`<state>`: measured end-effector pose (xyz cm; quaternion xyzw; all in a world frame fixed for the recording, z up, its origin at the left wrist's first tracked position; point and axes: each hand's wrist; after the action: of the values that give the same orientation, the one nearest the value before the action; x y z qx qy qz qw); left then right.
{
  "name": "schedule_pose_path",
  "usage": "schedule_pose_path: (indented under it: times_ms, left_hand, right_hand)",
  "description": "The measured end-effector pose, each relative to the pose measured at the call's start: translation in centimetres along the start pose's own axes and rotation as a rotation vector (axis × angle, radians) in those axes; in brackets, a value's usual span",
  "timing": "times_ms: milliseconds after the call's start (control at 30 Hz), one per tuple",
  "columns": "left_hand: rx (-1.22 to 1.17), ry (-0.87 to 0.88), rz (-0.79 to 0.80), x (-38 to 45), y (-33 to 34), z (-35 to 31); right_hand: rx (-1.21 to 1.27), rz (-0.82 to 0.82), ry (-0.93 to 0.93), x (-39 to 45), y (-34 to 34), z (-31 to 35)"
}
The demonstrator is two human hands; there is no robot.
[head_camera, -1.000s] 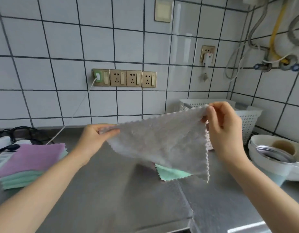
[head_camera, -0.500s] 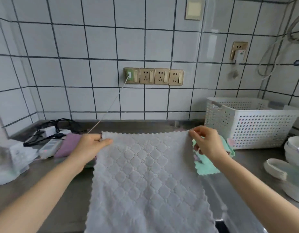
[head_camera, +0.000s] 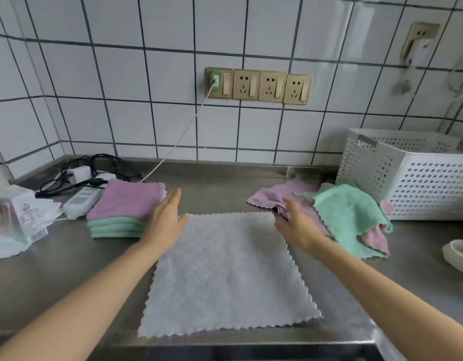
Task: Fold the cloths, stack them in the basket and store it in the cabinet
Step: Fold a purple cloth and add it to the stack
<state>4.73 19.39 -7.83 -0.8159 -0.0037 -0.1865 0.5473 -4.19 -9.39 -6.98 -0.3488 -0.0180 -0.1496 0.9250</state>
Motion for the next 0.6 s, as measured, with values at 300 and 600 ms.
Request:
schedule_pose_path:
  times_ms: [300, 600]
  left_hand:
    - [-0.101, 0.484, 0.456, -12.0, -0.4, -1.7]
    - [0.062, 0.582, 0.416, -15.8, -1.2, 0.6]
  right_hand:
    - [-0.153, 0.334, -0.546, -10.6, 1.3, -1.7]
    - [-0.384, 0.368, -0.768, -13.4, 0.0, -2.7]
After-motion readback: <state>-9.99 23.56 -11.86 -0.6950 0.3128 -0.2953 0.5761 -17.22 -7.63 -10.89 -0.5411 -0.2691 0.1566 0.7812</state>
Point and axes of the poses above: each hand's wrist, its own x-axis towards the middle knuckle, its own y-axis out of the palm, z = x × y, and after that the axes turned 13 degrees about x, right-handed
